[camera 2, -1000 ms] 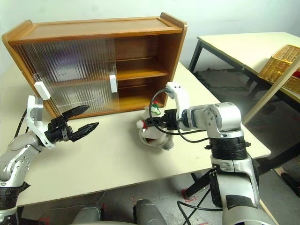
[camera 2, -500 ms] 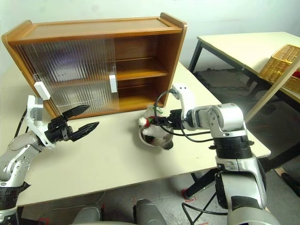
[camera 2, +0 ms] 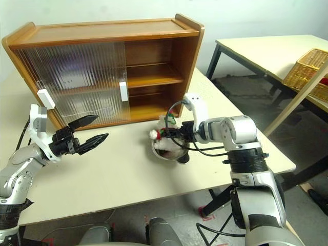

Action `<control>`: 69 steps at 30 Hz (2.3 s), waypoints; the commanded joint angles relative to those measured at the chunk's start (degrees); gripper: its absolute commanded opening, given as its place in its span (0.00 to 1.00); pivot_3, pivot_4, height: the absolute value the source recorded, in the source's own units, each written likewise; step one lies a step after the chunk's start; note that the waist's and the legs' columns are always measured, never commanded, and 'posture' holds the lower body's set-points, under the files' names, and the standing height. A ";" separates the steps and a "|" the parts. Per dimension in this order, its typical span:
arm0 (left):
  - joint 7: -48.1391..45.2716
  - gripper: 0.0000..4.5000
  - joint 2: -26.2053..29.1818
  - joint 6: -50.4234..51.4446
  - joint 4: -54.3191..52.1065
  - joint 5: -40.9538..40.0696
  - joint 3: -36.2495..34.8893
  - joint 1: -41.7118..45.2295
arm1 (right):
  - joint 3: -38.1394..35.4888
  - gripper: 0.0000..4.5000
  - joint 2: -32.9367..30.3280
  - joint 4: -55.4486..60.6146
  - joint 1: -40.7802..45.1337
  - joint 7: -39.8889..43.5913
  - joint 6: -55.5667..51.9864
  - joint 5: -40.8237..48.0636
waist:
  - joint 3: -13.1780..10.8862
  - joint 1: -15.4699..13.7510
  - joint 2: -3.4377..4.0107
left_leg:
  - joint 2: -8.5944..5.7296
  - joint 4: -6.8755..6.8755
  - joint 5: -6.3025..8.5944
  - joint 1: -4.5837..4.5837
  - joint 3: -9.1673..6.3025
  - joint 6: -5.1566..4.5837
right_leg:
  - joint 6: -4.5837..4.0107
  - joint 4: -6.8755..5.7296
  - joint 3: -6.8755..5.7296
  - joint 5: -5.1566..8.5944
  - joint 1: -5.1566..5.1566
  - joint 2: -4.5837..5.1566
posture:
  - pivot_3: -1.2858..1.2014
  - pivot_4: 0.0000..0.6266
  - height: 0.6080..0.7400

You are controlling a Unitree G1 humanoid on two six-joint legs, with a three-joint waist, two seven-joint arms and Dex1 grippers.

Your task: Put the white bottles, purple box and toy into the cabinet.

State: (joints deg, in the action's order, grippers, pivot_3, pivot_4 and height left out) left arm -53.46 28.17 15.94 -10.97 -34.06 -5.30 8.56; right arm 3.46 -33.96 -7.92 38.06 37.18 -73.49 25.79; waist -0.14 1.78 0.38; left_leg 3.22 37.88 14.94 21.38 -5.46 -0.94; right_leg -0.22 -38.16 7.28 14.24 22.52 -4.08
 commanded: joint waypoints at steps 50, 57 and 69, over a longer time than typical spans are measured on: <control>-0.02 1.00 -0.74 -0.59 0.48 1.02 0.22 0.63 | -3.30 0.04 7.36 -33.06 26.81 10.16 50.05 -11.37 | 0.00 -0.08 0.02 | 0.10 -0.01 0.01 0.13 -0.40 0.00 | -0.35 -0.02 0.04 -0.18 0.18 0.00 | 0.50 0.00 1.00; 0.20 1.00 -0.80 -0.49 0.08 0.95 0.36 0.30 | -3.68 0.04 8.88 -42.31 30.17 8.50 57.33 -14.10 | -0.01 -0.09 0.03 | 0.16 -0.01 0.02 0.13 -0.47 0.02 | -0.61 -0.02 0.04 -0.33 0.17 0.01 | 0.50 0.00 1.00; 0.74 1.00 -1.03 -0.14 -1.37 0.94 0.86 -0.85 | -5.41 0.04 13.18 -58.74 35.98 0.68 70.37 -18.72 | -0.03 -0.08 0.07 | 0.43 -0.05 0.03 0.14 -0.59 0.04 | -0.68 -0.01 0.19 -0.36 0.19 0.03 | 0.51 0.00 1.00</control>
State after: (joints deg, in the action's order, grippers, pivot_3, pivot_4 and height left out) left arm -52.75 26.87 15.51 -11.37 -33.36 -4.97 8.11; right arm -1.38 -21.34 -64.86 72.93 38.76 -4.63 8.03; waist -0.17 1.70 0.45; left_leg 3.69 37.82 14.97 21.52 -6.07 -0.90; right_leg -0.92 -38.17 7.47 13.87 22.72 -4.04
